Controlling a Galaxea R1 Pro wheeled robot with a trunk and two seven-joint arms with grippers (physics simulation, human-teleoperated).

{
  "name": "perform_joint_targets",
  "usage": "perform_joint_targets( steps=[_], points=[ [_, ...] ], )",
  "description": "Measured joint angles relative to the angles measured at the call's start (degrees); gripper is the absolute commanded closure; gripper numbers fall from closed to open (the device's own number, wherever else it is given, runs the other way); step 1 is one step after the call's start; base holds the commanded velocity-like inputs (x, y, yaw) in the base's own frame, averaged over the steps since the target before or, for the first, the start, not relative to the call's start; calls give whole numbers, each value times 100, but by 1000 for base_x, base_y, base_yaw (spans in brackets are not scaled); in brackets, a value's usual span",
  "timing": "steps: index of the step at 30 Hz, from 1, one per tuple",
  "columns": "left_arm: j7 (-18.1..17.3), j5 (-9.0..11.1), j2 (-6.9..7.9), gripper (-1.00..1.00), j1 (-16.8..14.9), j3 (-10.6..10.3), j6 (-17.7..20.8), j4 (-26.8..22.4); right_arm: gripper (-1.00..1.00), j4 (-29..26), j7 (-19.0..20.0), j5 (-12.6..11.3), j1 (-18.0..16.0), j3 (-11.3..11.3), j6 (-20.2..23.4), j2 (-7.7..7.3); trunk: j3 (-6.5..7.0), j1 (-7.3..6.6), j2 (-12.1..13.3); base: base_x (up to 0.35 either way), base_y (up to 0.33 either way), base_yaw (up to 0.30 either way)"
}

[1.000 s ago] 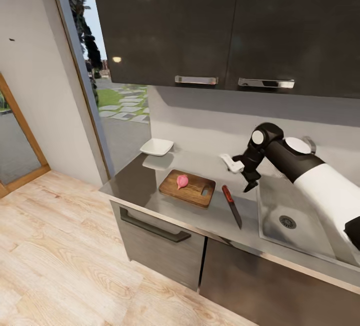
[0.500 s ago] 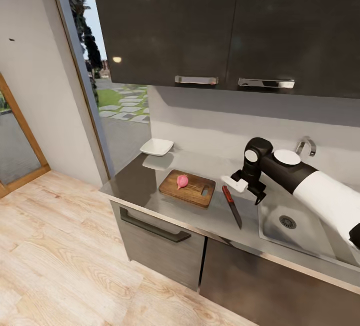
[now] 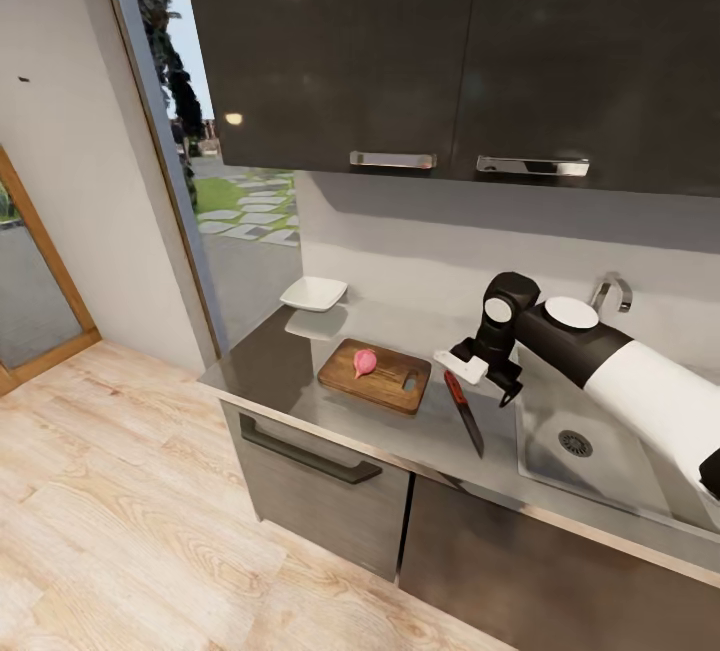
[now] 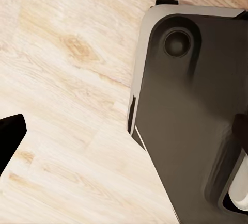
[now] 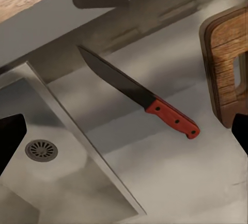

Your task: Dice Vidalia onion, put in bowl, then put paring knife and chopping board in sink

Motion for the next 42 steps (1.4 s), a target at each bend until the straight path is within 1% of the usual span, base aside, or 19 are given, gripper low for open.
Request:
perform_joint_targets(
  steps=[5, 8, 9, 12, 15, 30, 36, 38, 42],
  points=[
    [0, 0, -7, -100, 0, 0, 0, -1, -100, -5, 0, -71, 0, 12, -5, 3, 0, 0, 0, 0, 0, 0],
    [0, 0, -8, -100, 0, 0, -2, -1, -100, 0, 0, -262, 0, 17, -8, 5, 0, 0, 0, 0, 0, 0],
    [0, 0, -8, -100, 0, 0, -3, -1, -100, 1, 0, -387, 0, 21, -11, 5, 0, 0, 0, 0, 0, 0],
    [0, 0, -8, -100, 0, 0, -4, -1, -100, 2, 0, -593, 0, 25, -22, 5, 0, 0, 0, 0, 0, 0],
    [0, 0, -8, -100, 0, 0, -1, 2, -100, 7, 0, -719, 0, 28, -38, 11, 0, 0, 0, 0, 0, 0],
    [0, 0, -7, -100, 0, 0, -5, -1, -100, 61, 0, -756, 0, 25, -30, 9, 0, 0, 0, 7, -3, 0],
    [-1, 2, 0, -100, 1, 0, -6, -9, -100, 99, -14, -751, -1, 29, -22, 13, 0, -2, -1, 148, -145, 0],
    [0, 30, 0, -100, 0, 0, -6, -10, -100, 115, -34, -749, -1, 29, -17, 14, 0, -2, 0, 188, -161, 0],
    [-2, 169, 0, -100, 0, 0, -6, -10, -100, 125, -47, -748, 0, 28, -6, 17, 0, -2, 0, 189, -97, 0]
  ],
)
